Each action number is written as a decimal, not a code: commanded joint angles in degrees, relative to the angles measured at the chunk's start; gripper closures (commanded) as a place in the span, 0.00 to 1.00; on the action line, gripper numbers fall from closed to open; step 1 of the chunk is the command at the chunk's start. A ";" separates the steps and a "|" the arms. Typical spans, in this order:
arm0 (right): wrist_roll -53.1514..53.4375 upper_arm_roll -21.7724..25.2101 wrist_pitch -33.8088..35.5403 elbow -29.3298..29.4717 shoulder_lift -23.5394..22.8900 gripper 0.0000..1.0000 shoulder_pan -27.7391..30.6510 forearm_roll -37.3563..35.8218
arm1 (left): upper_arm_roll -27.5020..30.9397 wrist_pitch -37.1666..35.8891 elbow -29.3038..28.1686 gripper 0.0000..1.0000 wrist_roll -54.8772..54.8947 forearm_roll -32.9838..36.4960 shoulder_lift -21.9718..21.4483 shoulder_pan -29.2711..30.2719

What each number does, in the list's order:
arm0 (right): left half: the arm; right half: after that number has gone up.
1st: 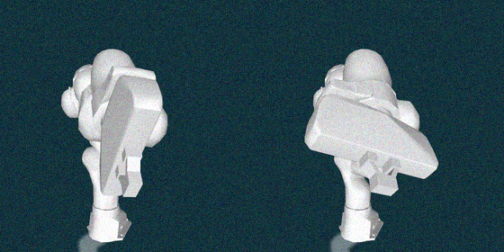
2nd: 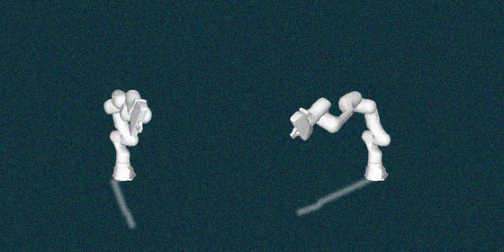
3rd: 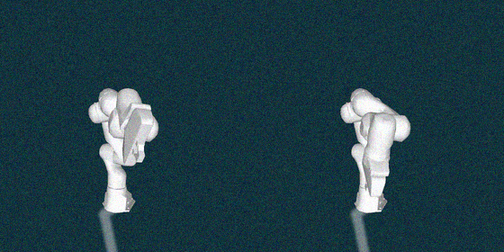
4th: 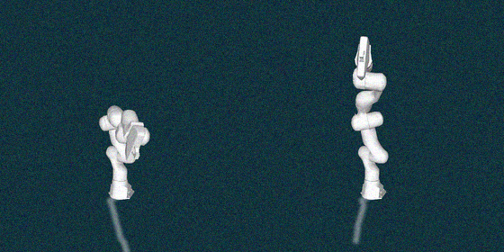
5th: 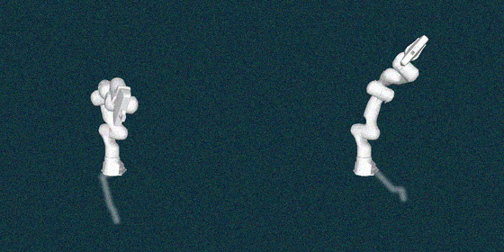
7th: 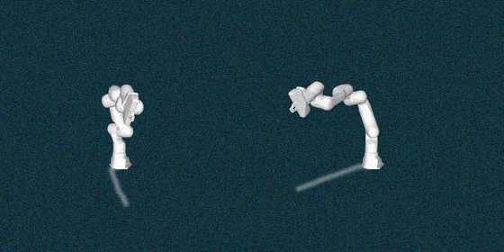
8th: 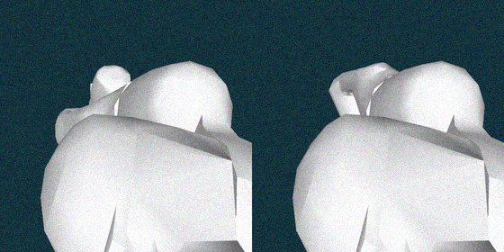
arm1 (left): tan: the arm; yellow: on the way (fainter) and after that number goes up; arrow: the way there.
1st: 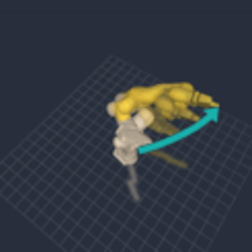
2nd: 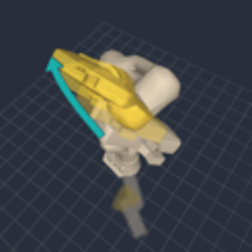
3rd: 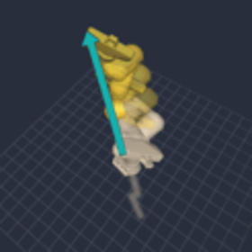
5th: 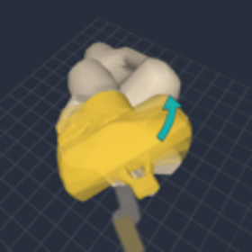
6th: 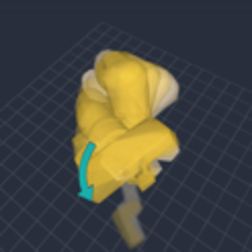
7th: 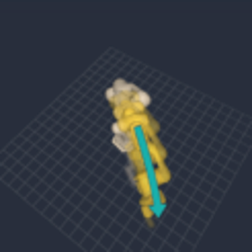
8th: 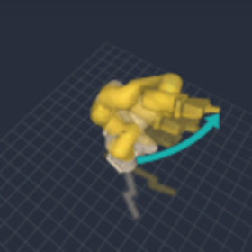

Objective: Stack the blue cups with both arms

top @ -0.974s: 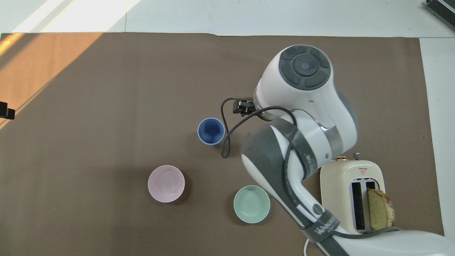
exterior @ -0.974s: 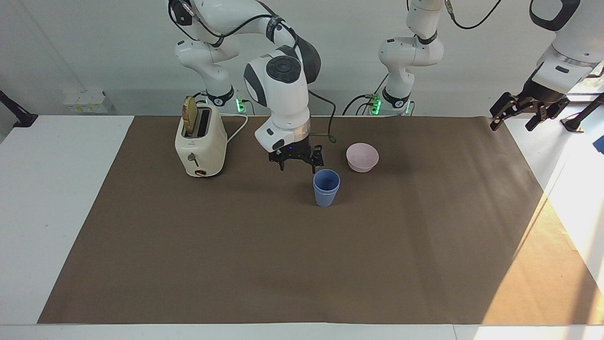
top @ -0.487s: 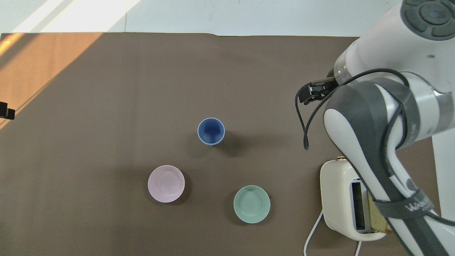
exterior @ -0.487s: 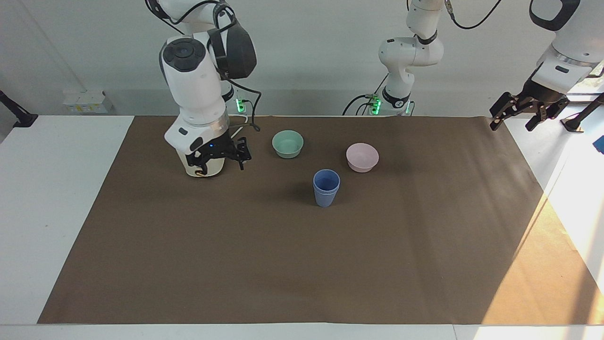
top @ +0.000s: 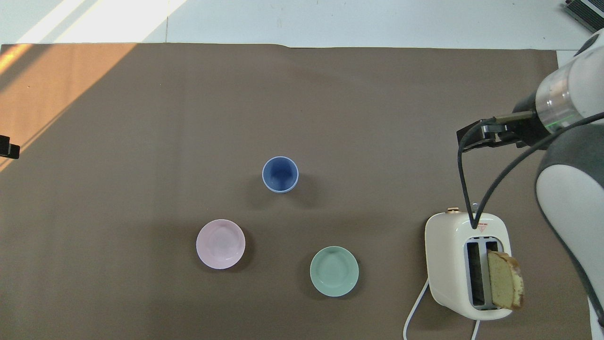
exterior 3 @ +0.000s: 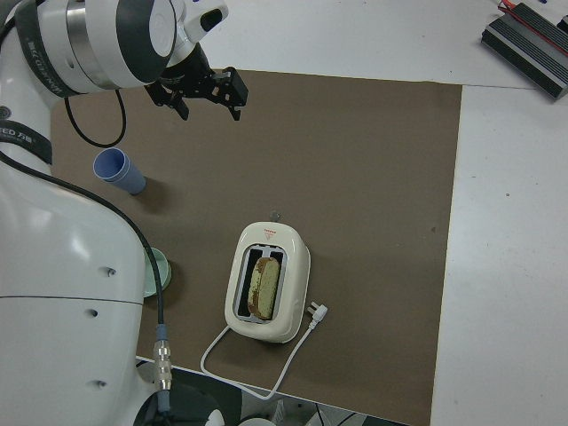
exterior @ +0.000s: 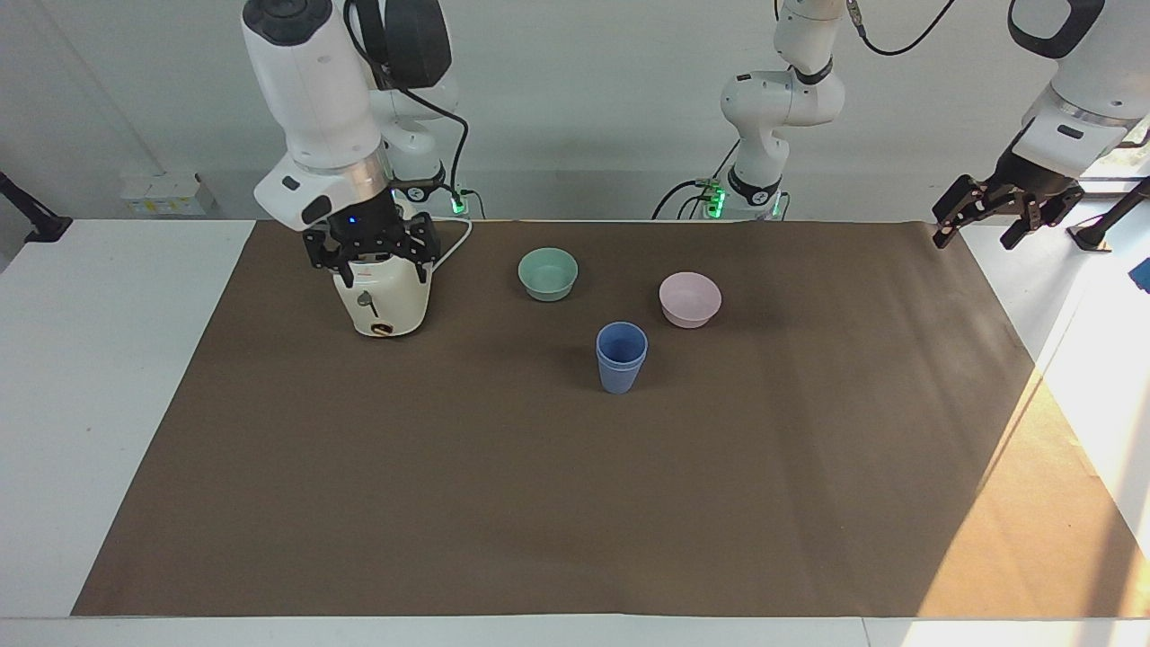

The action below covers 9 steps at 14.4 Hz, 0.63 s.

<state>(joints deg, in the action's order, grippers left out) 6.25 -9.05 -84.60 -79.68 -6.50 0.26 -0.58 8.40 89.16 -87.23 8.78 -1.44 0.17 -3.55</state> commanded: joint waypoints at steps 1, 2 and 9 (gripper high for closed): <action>-2.03 -0.61 0.31 -3.45 2.01 0.00 4.30 4.00 | -0.40 -0.83 0.40 0.00 0.45 -0.32 -0.35 0.74; -2.20 -0.53 -0.13 -4.77 2.62 0.00 4.75 4.01 | -0.40 -0.92 0.40 0.00 0.36 -0.32 -0.35 0.74; -4.75 -0.70 -0.22 -5.93 3.51 0.00 6.34 2.87 | -0.40 -0.83 0.48 0.00 0.54 -0.32 -0.35 0.74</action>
<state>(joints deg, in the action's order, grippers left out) 3.06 -9.12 -83.98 -83.55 -4.79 5.96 2.01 8.40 89.16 -87.23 8.78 -1.44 0.17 -3.55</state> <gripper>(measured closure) 0.000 0.000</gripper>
